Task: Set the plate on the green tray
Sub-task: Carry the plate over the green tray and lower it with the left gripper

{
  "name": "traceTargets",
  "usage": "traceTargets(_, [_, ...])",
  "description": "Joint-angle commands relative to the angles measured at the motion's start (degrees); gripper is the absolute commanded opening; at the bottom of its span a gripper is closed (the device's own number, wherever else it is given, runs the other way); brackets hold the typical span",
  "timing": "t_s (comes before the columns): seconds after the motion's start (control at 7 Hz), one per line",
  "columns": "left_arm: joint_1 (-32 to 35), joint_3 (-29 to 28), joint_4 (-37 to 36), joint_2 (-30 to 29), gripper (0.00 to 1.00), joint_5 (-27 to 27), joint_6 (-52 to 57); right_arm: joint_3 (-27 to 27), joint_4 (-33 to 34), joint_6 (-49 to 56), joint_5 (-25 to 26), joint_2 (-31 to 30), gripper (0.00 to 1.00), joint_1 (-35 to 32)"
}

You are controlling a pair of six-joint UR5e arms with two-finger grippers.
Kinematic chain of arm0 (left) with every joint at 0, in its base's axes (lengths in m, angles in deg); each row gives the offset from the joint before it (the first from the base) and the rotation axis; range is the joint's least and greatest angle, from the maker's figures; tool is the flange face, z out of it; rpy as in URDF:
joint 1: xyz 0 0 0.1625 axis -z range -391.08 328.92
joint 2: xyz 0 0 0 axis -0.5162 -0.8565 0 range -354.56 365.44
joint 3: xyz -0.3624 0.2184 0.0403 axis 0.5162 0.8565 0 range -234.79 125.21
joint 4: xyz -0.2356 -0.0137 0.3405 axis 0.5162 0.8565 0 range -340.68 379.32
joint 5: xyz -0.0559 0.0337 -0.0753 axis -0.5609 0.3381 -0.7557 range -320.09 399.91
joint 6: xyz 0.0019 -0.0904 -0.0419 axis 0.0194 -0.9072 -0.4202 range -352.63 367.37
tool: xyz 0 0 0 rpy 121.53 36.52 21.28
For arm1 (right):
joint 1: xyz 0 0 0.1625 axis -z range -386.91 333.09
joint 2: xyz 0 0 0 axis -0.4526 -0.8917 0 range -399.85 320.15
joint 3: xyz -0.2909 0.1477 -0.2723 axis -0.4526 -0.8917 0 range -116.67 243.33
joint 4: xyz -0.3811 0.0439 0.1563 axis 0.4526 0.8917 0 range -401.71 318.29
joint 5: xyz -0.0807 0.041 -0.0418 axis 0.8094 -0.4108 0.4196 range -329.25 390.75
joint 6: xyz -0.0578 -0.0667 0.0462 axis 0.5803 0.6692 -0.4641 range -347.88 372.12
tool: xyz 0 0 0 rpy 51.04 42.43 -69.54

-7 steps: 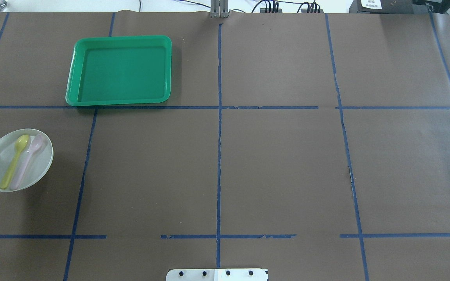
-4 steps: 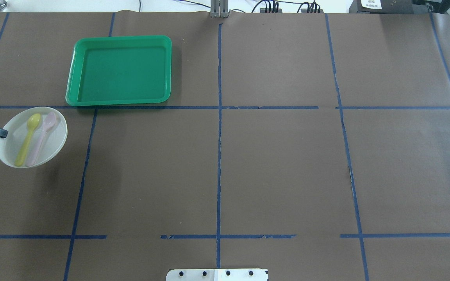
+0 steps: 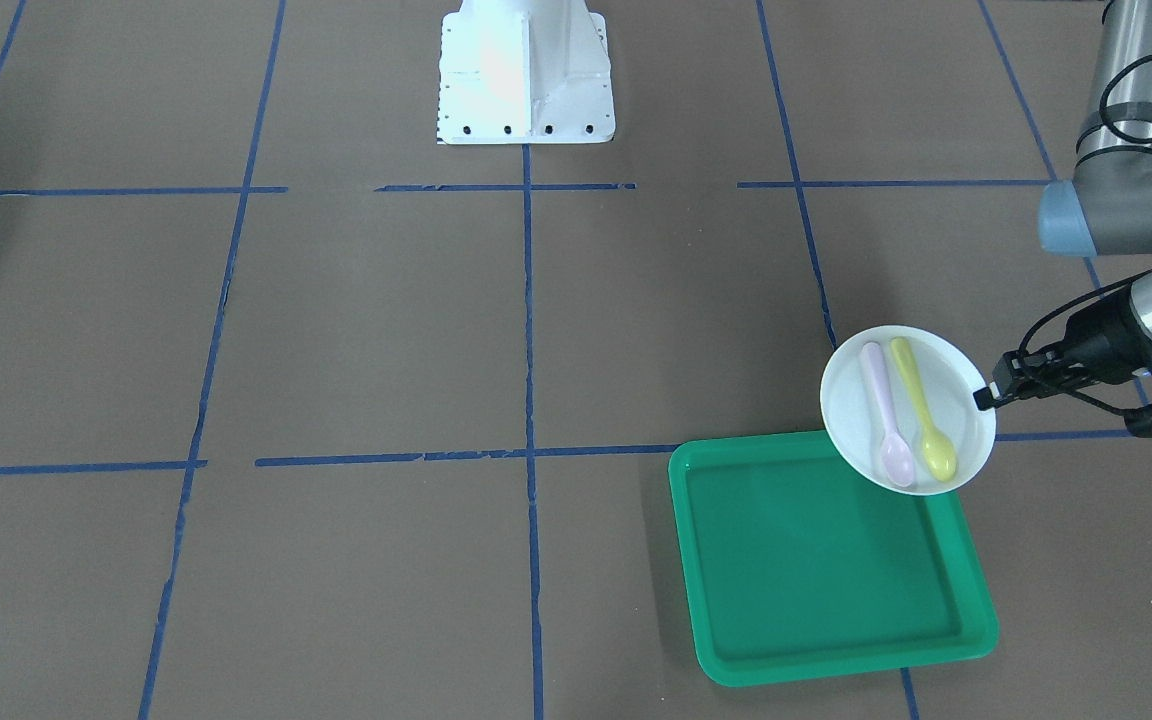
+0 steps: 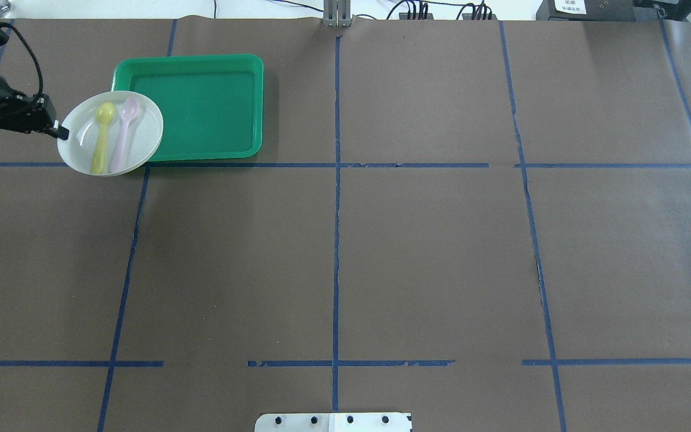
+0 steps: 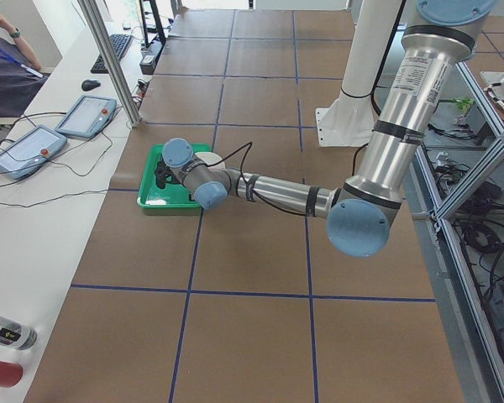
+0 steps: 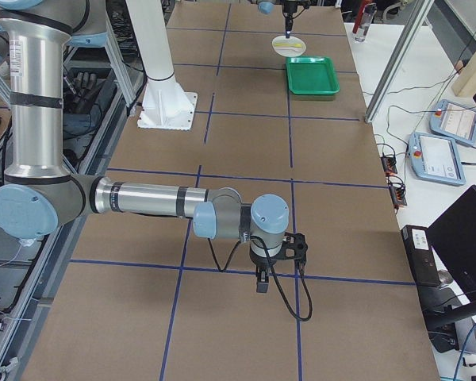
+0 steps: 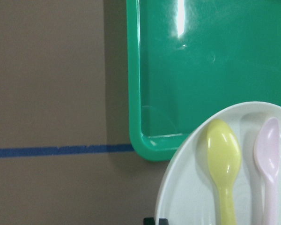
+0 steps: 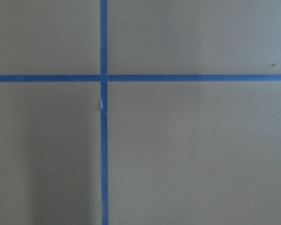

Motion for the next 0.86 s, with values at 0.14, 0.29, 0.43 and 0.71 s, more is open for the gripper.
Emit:
traceTargets(0.14, [-2.2,-8.8,2.3,-7.6,0.0,5.1,-7.6,-0.1,0.0,0.0,0.0,0.0,1.0,0.0])
traceTargets(0.29, [-3.1,-12.1,8.8,-7.9,0.0,5.5,-13.6,0.0,0.0,0.0,0.0,0.0,1.0,0.0])
traceTargets(0.43, [-4.5,-16.2,15.6,-8.9,0.0,8.8,-20.4,0.0,0.0,0.0,0.0,0.0,1.0,0.0])
traceTargets(0.71, [-6.3,-19.0,19.6,-9.9,0.0,11.0,-25.4,0.0,0.0,0.0,0.0,0.0,1.0,0.0])
